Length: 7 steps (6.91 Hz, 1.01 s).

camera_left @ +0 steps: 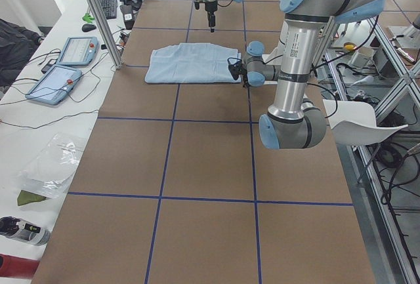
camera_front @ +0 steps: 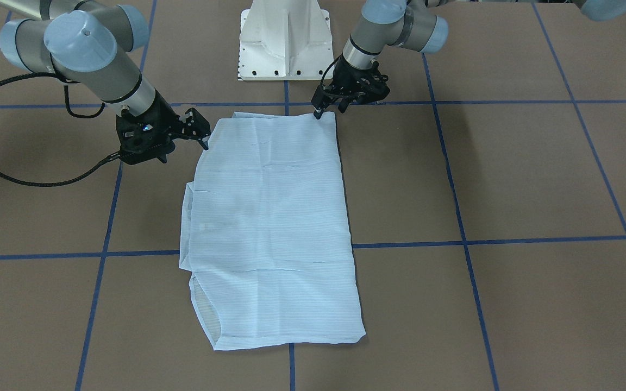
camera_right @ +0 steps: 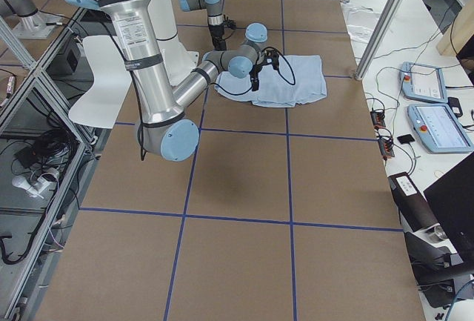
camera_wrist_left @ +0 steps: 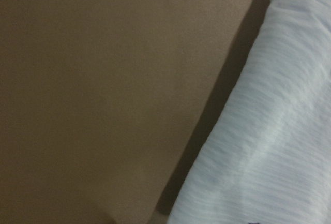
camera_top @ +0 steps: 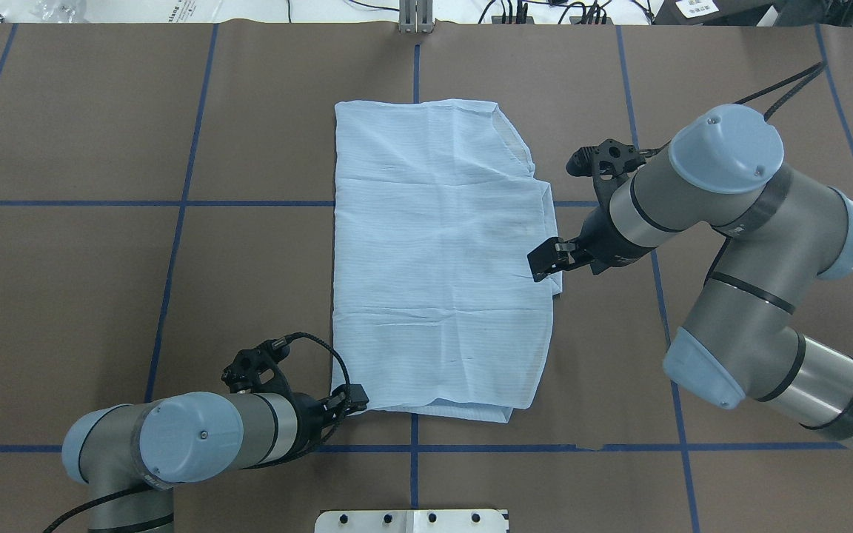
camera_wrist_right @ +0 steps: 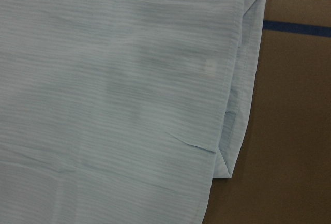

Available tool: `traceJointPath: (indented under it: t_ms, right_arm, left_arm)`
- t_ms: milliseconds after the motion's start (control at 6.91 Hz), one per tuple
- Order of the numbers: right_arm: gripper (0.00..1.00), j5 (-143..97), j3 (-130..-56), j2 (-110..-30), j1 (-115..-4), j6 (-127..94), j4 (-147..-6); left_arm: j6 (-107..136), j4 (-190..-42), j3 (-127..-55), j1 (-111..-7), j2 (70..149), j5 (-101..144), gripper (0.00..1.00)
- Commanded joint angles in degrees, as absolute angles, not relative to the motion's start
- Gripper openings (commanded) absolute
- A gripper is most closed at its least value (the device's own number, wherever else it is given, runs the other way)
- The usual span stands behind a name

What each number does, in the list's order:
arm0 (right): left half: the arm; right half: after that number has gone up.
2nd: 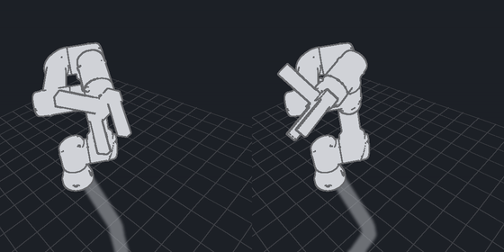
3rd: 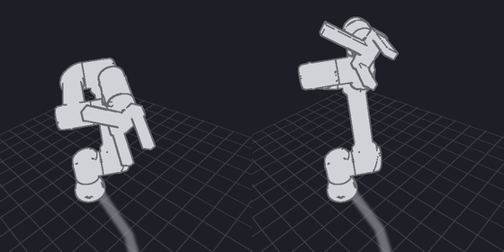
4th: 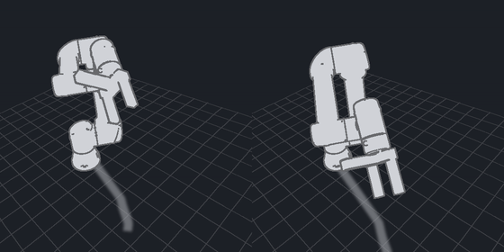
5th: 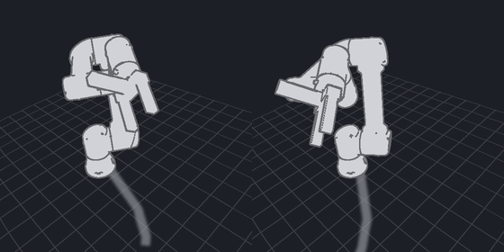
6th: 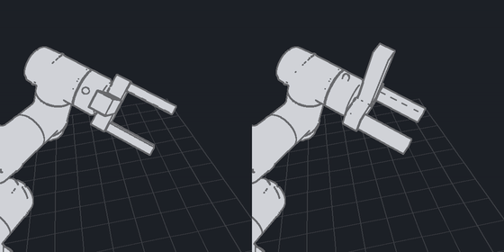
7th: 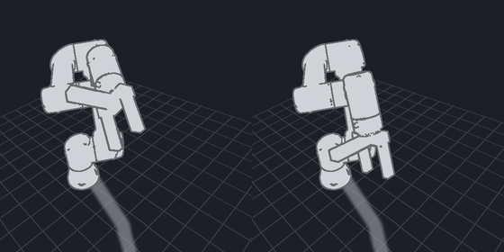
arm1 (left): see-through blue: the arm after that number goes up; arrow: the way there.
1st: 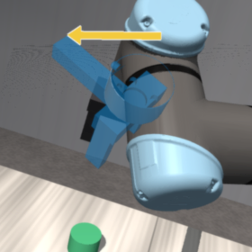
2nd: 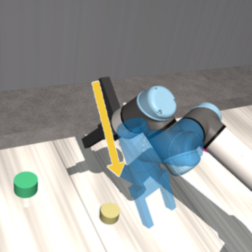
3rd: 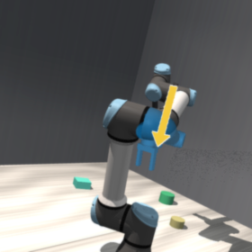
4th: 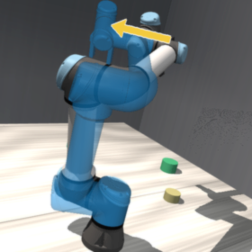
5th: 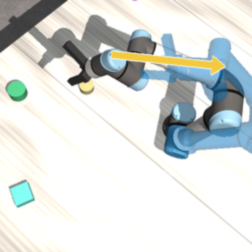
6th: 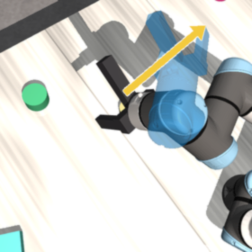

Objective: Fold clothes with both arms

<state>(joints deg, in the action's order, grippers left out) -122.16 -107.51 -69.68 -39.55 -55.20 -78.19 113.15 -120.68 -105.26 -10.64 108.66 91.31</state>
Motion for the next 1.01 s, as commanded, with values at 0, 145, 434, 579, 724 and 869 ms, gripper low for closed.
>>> traceJointPath:
  t_ms: [0, 145, 434, 579, 724, 869]
  right_arm:
    - [1.0, -122.3, -107.5, -69.7, -39.6, -55.2, -78.2]
    - [1.0, -122.3, -107.4, -69.7, -39.6, -55.2, -78.2]
    - [1.0, -122.2, -107.2, -69.7, -39.3, -55.2, -78.2]
    - [1.0, -122.1, -107.1, -69.7, -38.9, -55.2, -78.2]
    - [1.0, -122.0, -107.0, -69.7, -38.7, -55.3, -78.2]
    - [1.0, -121.6, -107.0, -69.6, -38.4, -55.2, -78.3]
  left_arm:
    - [112.9, -118.1, -108.3, -10.8, 108.7, 91.6, 0.74]
    - [112.9, -115.3, -110.1, -10.8, 108.7, 91.6, 0.74]
    - [112.9, -115.3, -109.5, -10.8, 108.7, 91.5, 0.74]
    - [112.9, -115.3, -109.3, -10.7, 108.7, 91.5, 0.74]
    - [112.9, -115.2, -108.8, -10.7, 108.8, 91.4, 0.74]
    - [112.9, -115.3, -107.9, -10.6, 109.3, 91.4, 0.74]
